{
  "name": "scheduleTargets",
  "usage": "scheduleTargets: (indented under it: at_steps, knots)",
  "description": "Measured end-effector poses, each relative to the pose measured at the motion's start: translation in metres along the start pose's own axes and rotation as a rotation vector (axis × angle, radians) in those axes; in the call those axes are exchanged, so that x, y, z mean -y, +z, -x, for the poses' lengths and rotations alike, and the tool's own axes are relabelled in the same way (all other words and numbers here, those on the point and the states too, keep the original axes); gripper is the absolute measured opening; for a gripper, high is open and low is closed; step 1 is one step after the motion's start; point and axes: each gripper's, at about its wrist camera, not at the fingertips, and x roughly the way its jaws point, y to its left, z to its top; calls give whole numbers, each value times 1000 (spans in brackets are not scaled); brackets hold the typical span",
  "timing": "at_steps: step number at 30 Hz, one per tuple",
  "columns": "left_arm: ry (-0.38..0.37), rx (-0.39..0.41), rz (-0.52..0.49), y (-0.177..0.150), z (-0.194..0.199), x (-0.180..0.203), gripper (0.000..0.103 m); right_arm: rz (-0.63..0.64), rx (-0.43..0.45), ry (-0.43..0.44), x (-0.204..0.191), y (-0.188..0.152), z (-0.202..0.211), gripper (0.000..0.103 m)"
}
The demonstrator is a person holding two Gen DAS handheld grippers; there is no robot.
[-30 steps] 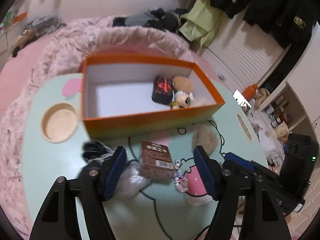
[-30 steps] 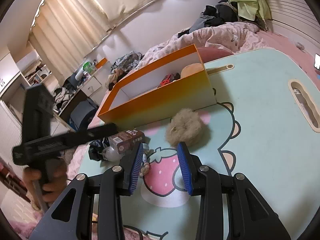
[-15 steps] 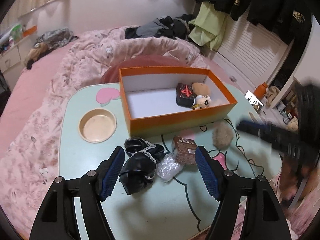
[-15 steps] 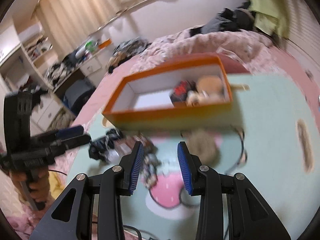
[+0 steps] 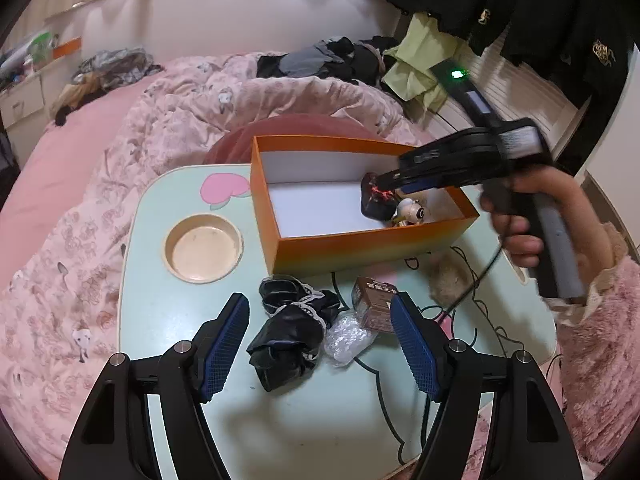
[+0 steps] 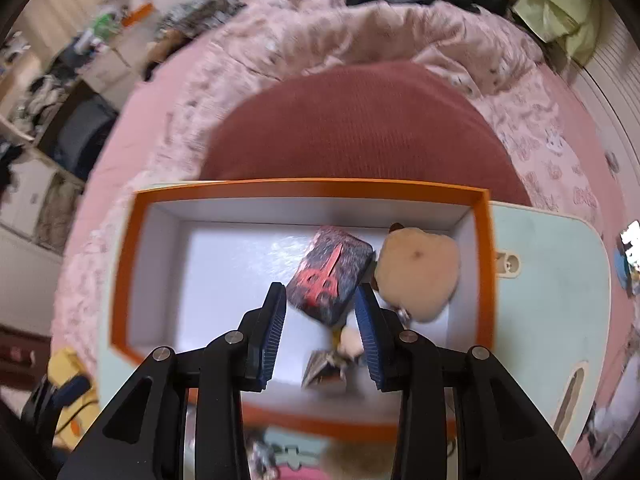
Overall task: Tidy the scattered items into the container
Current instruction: 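Reach right tool into box and grasp red patterned box, then lift red patterned box out and place it on table with right tool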
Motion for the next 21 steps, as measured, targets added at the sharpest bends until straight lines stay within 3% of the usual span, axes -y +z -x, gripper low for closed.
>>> scheduleTargets:
  at_steps: [6, 8, 11, 13, 16, 18, 21]
  knots:
    - [-16, 13, 25, 0, 1, -7, 73, 2, -39, -91, -11, 14, -5, 41]
    - [-14, 14, 27, -1, 1, -7, 73, -2, -71, -111, -16, 17, -8, 56]
    - [-23, 12, 27, -1, 0, -7, 73, 8, -136, -152, -19, 16, -25, 57]
    - [-25, 11, 23, -1, 1, -6, 73, 11, -135, -159, -19, 14, -35, 58]
    - [-24, 16, 25, 0, 2, -8, 73, 40, -87, -178, -23, 12, -32, 42]
    - [-26, 16, 26, 0, 3, -8, 73, 47, -83, -169, -23, 10, -30, 41]
    - [-24, 17, 26, 0, 3, -9, 73, 69, -10, -151, -25, 5, -15, 41]
